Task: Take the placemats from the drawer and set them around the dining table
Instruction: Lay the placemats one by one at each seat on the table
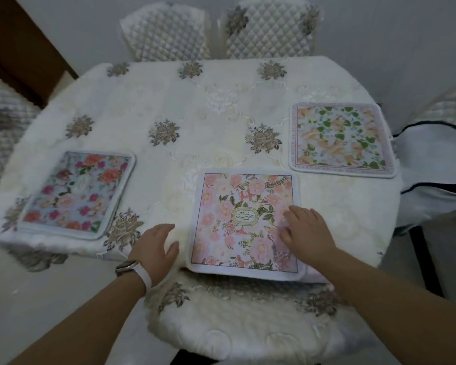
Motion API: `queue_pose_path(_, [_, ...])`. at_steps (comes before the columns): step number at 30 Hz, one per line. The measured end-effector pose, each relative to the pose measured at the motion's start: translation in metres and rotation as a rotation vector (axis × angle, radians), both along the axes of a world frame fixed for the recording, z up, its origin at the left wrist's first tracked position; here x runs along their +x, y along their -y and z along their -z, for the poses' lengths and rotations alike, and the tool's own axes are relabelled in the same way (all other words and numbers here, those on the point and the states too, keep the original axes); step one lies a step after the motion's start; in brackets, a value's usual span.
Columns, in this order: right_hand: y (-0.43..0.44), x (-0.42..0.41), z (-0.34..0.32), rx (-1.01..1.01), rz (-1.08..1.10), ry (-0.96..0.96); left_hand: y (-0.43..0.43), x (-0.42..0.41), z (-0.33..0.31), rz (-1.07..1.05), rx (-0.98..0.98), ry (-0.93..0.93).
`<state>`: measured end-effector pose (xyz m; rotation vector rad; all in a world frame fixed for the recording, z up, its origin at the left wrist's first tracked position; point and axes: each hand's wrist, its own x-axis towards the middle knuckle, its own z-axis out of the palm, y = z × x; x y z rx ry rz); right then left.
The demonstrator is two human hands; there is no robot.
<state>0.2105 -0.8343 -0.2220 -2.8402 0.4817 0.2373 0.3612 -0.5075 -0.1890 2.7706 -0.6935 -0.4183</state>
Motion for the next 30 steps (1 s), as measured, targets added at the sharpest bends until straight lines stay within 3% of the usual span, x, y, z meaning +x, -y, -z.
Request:
queue_pose_path(5, [-0.012,0.031,-0.037,0.12,-0.203,0.091,-0.018,-0.031,-0.042,-0.122,-0.071,0.121])
queue_pose_path(15, [-0.093,0.092,-0.126,0.099,-0.575,0.213,-0.095,-0.063,-0.105,-0.226,0.083,0.263])
queue_pose_path(24, [-0.205,0.129,-0.138,0.019,-0.727,0.192,-0.207,-0.056,-0.111,-0.275,0.151,0.29])
queue_pose_path(30, [-0.307,0.153,-0.124,-0.044,-0.719,0.149,-0.317,-0.04,-0.1,-0.359,0.051,0.279])
